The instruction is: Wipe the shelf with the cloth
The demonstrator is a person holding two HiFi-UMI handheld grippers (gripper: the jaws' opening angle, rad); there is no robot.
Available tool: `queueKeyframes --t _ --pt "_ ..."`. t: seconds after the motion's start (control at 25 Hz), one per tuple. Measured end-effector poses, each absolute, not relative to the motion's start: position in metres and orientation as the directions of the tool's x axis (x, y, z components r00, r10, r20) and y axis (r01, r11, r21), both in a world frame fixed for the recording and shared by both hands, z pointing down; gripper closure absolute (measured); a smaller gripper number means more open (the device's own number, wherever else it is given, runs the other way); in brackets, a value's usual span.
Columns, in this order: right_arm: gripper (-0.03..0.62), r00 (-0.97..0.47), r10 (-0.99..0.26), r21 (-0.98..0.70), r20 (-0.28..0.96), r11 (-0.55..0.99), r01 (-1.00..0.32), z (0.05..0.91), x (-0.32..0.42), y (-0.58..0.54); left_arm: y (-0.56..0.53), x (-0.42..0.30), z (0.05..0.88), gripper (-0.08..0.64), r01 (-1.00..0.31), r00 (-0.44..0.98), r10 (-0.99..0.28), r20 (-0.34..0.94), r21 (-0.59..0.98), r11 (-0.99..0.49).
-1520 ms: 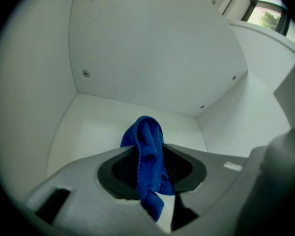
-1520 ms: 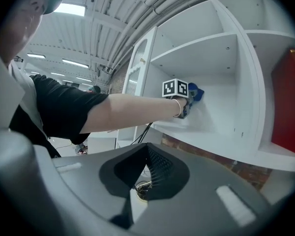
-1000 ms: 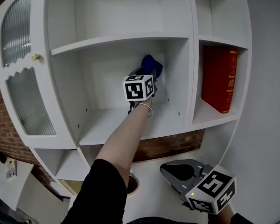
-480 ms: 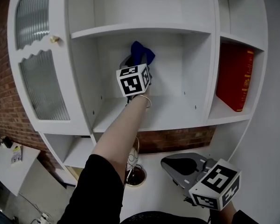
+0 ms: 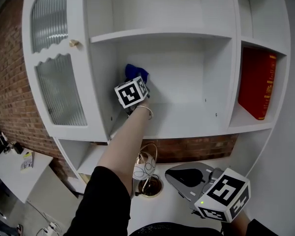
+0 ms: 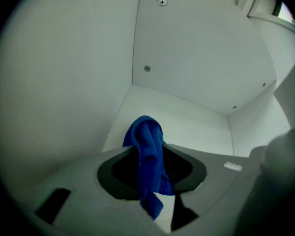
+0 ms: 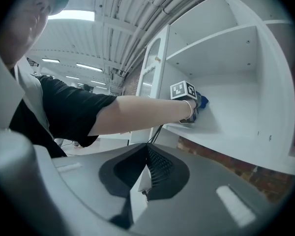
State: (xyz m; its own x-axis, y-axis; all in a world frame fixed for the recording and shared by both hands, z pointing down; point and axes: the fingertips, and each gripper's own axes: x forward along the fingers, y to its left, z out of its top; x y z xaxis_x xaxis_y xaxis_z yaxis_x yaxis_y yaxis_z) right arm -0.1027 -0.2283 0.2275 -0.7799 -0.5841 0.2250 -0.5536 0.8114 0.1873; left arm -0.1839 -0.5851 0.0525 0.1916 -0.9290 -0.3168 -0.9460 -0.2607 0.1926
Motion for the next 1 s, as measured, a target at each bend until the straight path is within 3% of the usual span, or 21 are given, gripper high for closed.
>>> queueKeyframes --t 0.16,0.48,0.72,1.0 --pt "0.585 -0.764 -0.609 0.173 0.214 0.793 -0.584 0.228 -0.086 -0.233 -0.596 -0.157 0.058 0.443 -0.924 0.260 -0.924 -0.281 0.204 -0.322" --pt "0.584 -0.748 -0.637 0.158 0.189 0.771 -0.617 0.226 -0.061 -0.230 -0.592 -0.058 0.068 0.442 -0.877 0.447 -0.867 -0.221 0.083 -0.473" --pt "0.585 -0.729 -0.666 0.144 0.157 0.746 -0.651 0.226 -0.040 -0.227 -0.586 0.023 0.091 0.442 -0.776 0.624 -0.774 -0.108 0.031 -0.630" --pt "0.584 -0.696 -0.705 0.113 0.132 0.709 -0.696 0.229 -0.013 -0.224 -0.571 0.094 0.104 0.442 -0.677 0.736 -0.677 -0.033 0.006 -0.736"
